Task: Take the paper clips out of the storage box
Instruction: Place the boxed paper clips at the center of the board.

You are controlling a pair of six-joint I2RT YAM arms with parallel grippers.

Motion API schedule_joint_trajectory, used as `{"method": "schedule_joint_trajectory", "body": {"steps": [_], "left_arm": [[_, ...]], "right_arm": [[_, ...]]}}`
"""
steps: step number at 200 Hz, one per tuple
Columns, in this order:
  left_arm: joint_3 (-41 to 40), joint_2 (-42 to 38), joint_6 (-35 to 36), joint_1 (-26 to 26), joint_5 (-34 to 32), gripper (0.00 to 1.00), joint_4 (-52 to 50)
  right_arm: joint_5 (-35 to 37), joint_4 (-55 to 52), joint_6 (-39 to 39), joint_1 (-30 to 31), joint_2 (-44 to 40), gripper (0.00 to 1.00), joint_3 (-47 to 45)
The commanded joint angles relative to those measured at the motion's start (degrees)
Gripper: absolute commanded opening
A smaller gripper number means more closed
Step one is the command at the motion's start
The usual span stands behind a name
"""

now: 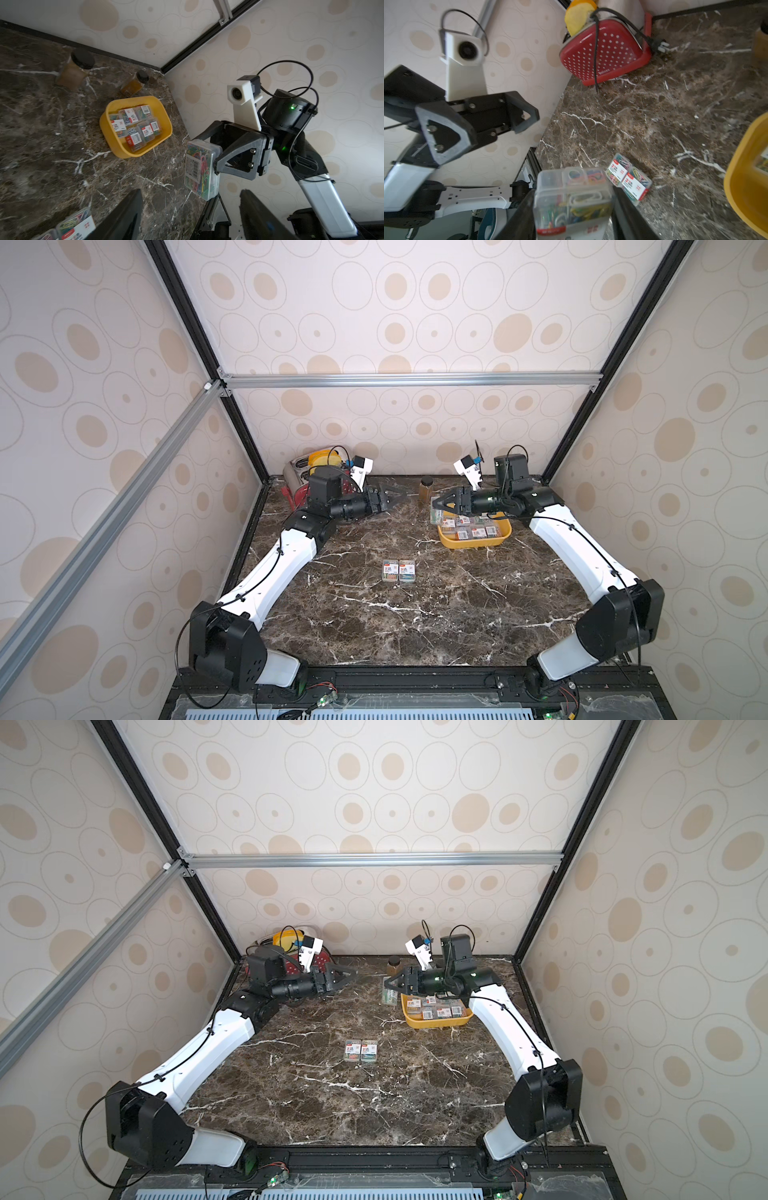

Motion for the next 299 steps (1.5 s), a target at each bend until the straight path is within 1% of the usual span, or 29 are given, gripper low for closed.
{"method": "schedule_joint_trajectory", "body": {"steps": [1, 19, 49, 70, 90, 111, 144, 182, 236, 299], "left_arm": [[4.1, -0.6, 12.1, -0.1, -9.3, 0.76, -14.6], [4.1, -1.4, 14.2, 0.0, -16.0, 0.75, -18.6], [2.9, -2.8, 17.1, -0.1, -23.5, 0.76, -22.1], [1.8, -3.6, 18.7, -0.2, -27.3, 0.76, -24.8], [0.7, -4.5, 20.6, -0.1, -30.6, 0.77, -26.8], [-0.9, -5.7, 22.1, 0.0, -32.7, 0.79, -27.7], [-2.2, -5.7, 23.5, -0.1, -34.0, 0.83, -28.6], [-2.9, -4.8, 23.4, 0.0, -33.2, 0.87, -28.2], [-3.1, -4.1, 23.5, -0.1, -32.2, 0.89, -27.7], [-2.2, -2.9, 24.0, 0.0, -31.4, 0.89, -27.6]], "right_arm": [[7.8, -10.0, -7.2, 2.2, 1.0, 0.33, 0.5], [12.1, -13.1, -8.8, 3.5, 2.8, 0.32, -0.4], [17.4, -15.0, -8.8, 6.2, 5.8, 0.31, -1.9], [21.1, -15.5, -8.0, 8.5, 8.6, 0.31, -2.4], [23.0, -15.0, -6.7, 9.7, 11.9, 0.3, -2.6], [24.8, -15.6, -6.2, 10.6, 15.2, 0.29, -1.6], [26.8, -15.6, -5.2, 11.9, 19.8, 0.29, 0.3], [31.4, -16.2, -3.9, 12.7, 24.4, 0.29, 2.8], [35.3, -18.4, -2.0, 13.1, 30.9, 0.3, 8.0], [34.9, -19.1, 0.7, 13.6, 31.4, 0.32, 8.1]]}}
